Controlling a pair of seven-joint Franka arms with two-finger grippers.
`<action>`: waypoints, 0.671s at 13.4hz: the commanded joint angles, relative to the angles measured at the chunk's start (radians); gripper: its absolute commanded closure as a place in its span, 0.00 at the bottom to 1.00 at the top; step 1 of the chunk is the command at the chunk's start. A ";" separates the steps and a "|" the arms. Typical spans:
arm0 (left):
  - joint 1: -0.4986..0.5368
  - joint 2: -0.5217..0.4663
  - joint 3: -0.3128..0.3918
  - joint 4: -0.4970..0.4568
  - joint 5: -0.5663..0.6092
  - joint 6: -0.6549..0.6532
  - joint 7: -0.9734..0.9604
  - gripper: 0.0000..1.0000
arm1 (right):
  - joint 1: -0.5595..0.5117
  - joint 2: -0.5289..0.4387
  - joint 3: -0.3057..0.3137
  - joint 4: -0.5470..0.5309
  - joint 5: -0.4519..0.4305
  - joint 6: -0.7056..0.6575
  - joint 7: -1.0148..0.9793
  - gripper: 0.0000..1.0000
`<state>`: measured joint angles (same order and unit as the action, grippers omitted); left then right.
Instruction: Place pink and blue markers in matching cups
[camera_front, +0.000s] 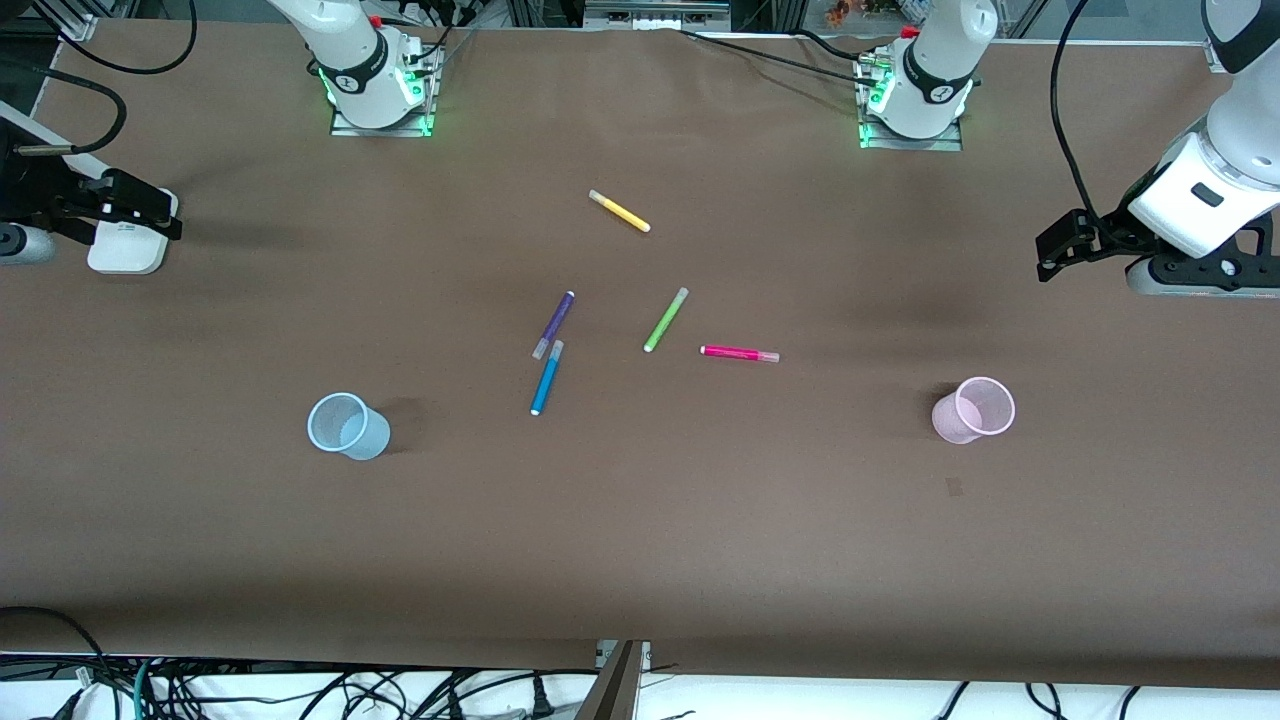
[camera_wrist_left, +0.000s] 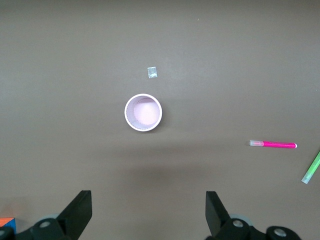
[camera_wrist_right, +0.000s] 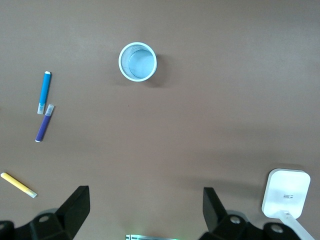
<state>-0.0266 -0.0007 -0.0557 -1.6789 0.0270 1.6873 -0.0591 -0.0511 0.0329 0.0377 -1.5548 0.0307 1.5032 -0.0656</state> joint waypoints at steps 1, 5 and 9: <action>0.001 -0.002 0.004 0.002 -0.013 -0.012 0.005 0.00 | -0.009 0.013 0.001 0.015 0.020 -0.015 0.001 0.00; 0.001 -0.002 0.004 0.002 -0.015 -0.032 -0.004 0.00 | -0.009 0.019 0.001 0.015 0.021 -0.015 0.000 0.00; -0.004 -0.001 0.001 0.001 -0.016 -0.080 0.010 0.00 | 0.002 0.038 0.008 0.015 0.021 -0.023 -0.020 0.00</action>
<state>-0.0267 -0.0004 -0.0557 -1.6794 0.0269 1.6333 -0.0582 -0.0504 0.0516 0.0381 -1.5550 0.0350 1.5013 -0.0698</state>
